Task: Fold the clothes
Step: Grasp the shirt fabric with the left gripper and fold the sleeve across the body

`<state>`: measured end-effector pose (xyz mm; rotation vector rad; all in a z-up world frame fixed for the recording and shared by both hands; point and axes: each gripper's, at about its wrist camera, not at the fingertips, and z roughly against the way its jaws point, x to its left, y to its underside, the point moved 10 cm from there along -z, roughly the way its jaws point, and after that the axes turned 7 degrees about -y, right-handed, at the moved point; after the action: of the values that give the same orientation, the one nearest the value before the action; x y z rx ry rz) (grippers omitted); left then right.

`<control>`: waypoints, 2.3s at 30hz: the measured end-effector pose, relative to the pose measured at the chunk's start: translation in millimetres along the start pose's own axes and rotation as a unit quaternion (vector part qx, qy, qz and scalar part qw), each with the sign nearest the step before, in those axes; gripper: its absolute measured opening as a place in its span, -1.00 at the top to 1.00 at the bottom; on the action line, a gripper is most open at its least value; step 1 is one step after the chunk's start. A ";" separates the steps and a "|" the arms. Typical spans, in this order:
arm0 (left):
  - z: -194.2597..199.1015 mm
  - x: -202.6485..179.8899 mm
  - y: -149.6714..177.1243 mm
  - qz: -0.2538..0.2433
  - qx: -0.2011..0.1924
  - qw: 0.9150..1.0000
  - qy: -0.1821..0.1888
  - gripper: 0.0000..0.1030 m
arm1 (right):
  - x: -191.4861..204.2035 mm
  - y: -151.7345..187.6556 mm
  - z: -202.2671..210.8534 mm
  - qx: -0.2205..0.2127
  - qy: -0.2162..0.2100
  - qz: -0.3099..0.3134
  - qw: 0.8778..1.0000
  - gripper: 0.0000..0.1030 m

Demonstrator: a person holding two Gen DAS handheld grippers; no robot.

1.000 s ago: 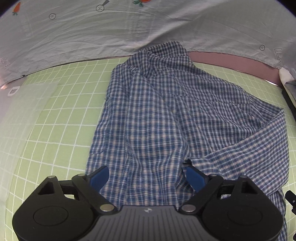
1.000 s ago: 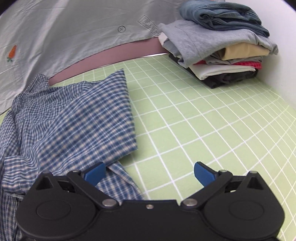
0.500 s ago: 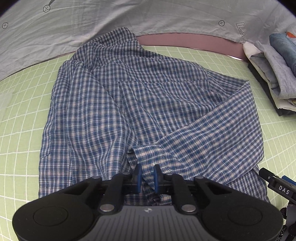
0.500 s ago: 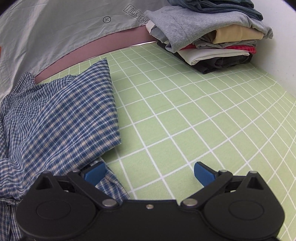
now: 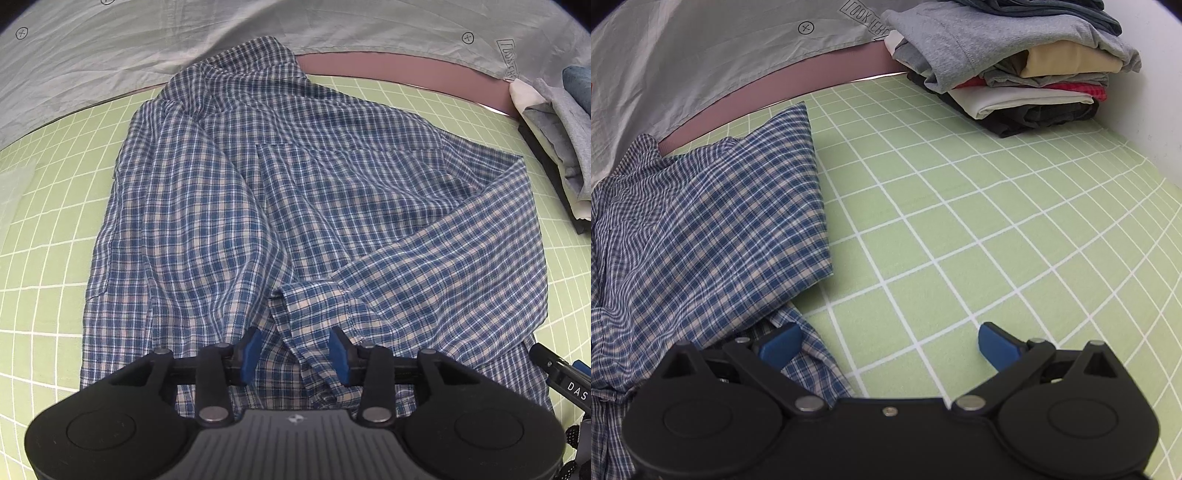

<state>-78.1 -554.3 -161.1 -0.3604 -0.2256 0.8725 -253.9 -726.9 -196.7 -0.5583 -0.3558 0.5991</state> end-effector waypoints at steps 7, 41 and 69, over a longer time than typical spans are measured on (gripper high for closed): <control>10.3 4.2 -5.1 0.003 -0.022 1.000 0.003 0.65 | 1.3 0.6 -1.3 0.004 -0.001 0.005 1.000 -1.00; 64.0 251.0 -47.5 0.194 -0.149 0.970 -0.010 0.98 | 97.4 52.4 58.0 0.008 0.036 0.106 0.994 -1.00; 86.7 263.0 18.8 0.182 -0.107 0.977 -0.034 0.27 | 82.3 76.6 94.5 -0.013 0.044 0.093 0.995 -0.99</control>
<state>43.8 -319.6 -76.9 -0.5859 -0.3248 1.2268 -267.3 -587.1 -153.9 -0.6450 -0.2292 0.7472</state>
